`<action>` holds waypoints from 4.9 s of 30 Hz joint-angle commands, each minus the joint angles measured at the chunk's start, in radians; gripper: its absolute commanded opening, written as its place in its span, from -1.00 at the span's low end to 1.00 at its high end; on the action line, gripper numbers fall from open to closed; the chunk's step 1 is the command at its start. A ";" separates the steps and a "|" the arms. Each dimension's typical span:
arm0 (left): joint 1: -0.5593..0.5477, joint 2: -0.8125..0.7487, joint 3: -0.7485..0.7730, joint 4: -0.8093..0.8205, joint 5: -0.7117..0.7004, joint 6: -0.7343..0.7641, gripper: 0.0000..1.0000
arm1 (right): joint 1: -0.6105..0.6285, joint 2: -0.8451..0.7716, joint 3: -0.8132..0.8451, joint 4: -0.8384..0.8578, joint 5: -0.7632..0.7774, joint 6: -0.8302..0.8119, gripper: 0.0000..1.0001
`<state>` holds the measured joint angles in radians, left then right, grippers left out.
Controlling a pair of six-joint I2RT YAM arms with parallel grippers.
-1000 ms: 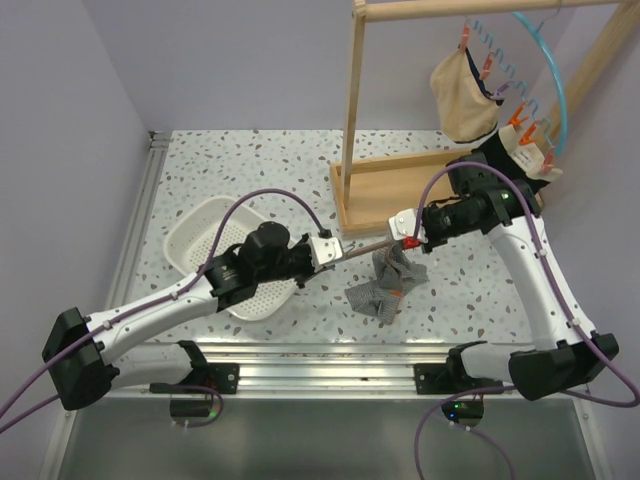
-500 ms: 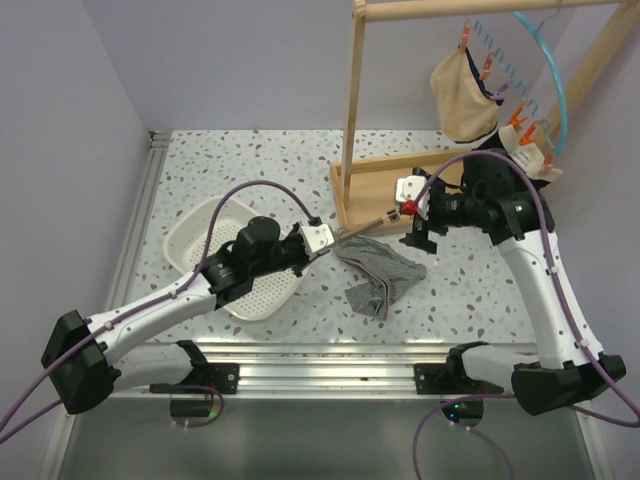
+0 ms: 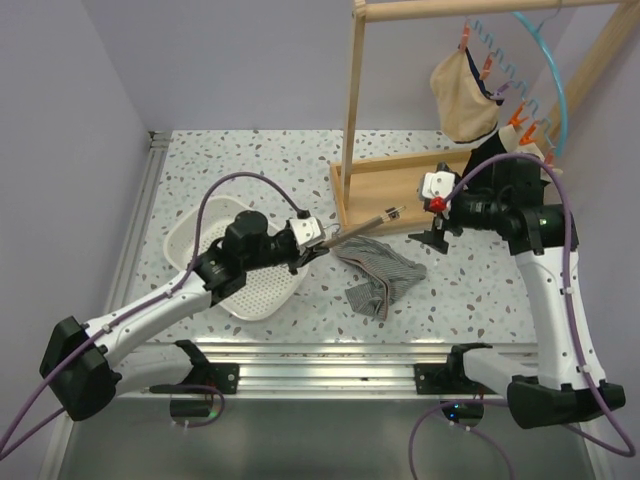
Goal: Remove the underwear clipped to the hanger
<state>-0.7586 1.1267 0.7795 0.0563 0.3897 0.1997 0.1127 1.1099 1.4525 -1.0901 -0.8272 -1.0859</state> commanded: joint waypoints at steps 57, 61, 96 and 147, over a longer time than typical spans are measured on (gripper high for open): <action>0.051 -0.047 0.081 0.436 0.382 -0.335 -1.00 | 0.028 0.219 0.246 -0.493 -0.767 -0.240 0.70; 0.051 -0.050 0.078 0.499 0.365 -0.358 -1.00 | 0.039 0.237 0.342 -0.491 -0.767 -0.192 0.70; 0.053 0.007 0.230 0.485 0.193 -0.238 -1.00 | 0.113 0.228 0.239 0.664 -0.583 0.856 0.93; 0.087 0.099 0.230 0.665 0.333 -0.431 -1.00 | 0.111 0.226 0.226 0.978 -0.564 1.212 -0.32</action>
<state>-0.6823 1.2415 0.9913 0.6861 0.6605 -0.2516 0.2291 1.3544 1.6657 -0.0345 -1.4086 0.1799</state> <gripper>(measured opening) 0.100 0.478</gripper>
